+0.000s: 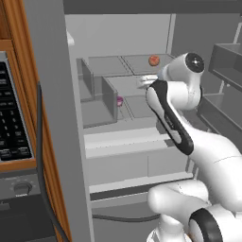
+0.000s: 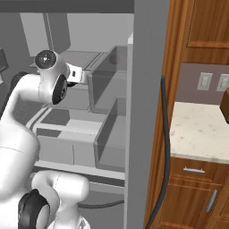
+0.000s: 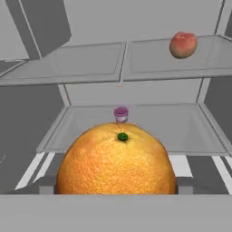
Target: Pick the peach and orange from the fridge and place them on the plate next to the blender to make a fruit smoothie.
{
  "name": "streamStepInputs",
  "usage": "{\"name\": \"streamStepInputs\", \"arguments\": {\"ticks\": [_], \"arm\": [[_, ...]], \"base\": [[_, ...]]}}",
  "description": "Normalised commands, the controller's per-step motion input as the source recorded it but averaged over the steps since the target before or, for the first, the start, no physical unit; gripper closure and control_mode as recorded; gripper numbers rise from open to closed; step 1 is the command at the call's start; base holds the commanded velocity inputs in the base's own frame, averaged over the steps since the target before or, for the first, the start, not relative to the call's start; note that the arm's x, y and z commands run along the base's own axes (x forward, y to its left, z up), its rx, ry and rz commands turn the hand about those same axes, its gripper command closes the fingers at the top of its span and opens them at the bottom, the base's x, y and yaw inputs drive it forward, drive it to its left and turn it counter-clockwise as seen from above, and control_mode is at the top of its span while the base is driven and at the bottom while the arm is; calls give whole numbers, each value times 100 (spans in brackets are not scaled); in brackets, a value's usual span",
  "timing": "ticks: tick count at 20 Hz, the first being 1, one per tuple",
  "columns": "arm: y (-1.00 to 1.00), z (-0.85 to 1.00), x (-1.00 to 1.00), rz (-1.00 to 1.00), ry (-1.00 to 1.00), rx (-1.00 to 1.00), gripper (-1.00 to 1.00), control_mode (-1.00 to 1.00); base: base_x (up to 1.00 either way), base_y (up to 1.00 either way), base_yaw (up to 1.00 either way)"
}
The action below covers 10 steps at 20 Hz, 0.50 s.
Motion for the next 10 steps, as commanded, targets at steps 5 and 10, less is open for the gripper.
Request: {"name": "streamStepInputs", "arguments": {"ticks": [5,10], "arm": [[5,-86,-100,-7,62,-22,100,-100],[0,-83,-85,-1,9,-4,100,-100]], "base": [[0,0,0],[0,0,0]]}}
